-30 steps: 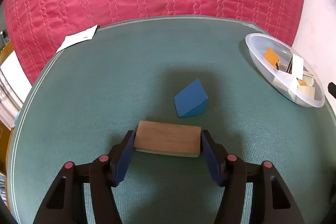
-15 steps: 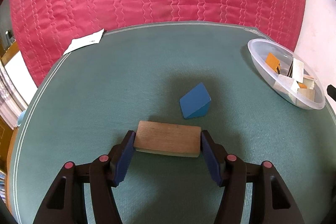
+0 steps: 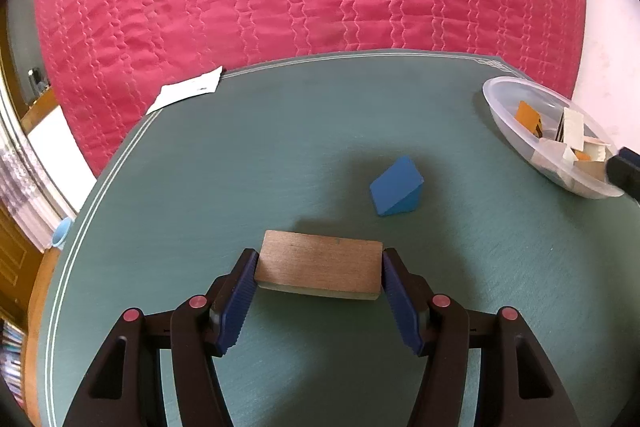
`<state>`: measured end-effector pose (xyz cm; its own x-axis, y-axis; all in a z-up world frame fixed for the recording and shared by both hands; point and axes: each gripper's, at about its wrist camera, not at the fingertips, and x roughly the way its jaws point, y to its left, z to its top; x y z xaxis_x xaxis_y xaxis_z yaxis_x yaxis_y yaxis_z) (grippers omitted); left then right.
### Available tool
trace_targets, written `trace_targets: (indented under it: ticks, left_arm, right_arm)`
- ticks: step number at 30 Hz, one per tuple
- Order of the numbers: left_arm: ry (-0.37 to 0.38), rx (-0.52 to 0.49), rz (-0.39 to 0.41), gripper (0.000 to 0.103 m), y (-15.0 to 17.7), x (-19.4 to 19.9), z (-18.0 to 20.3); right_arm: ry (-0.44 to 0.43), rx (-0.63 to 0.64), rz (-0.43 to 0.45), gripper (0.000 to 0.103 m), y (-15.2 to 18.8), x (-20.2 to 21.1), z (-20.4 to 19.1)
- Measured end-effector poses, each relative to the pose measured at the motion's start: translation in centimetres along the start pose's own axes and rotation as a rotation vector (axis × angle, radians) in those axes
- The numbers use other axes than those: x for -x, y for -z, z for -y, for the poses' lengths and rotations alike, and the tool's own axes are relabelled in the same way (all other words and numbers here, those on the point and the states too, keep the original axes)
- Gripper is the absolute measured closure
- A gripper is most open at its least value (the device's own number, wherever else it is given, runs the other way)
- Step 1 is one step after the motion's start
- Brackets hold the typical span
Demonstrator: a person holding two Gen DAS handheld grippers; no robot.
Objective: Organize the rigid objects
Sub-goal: 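Grasp the blue triangular block with the right gripper while the left gripper holds the brown block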
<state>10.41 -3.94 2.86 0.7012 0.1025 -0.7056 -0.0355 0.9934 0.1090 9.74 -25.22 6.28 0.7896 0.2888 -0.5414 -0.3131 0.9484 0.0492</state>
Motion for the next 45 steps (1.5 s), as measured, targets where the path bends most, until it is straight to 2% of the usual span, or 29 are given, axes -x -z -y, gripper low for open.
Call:
trace_targets:
  ticks: [2,6,14,22,41,45]
  left_arm:
    - [-0.001,0.007,0.0,0.038,0.2,0.1,-0.3]
    - [-0.007,0.015,-0.003,0.038,0.4,0.3,-1.0]
    - [-0.014,0.037,-0.017,0.038,1.0,0.3,-2.1]
    - [-0.012,0.058,-0.029,0.038,1.0,0.3,-2.4]
    - [-0.002,0.095,-0.049,0.038,1.0,0.0,-3.1]
    - [0.001,0.096,-0.052,0.038,1.0,0.0,-3.1]
  right_arm:
    - [-0.058,0.038,-0.03,0.045,-0.1,-0.9,-1.7]
    - [-0.111,0.088,-0.082,0.045,0.0,-2.9,-3.9]
    - [-0.155,0.074,-0.17,0.045,-0.7,-6.9,-5.1]
    - [-0.198,0.16,-0.225,0.045,-1.6,-9.9,-7.9]
    - [-0.205,0.278,-0.279,0.045,-3.1,-14.2,-11.4]
    - [-0.211,0.28,-0.278,0.051,-3.1,-14.3,-11.6]
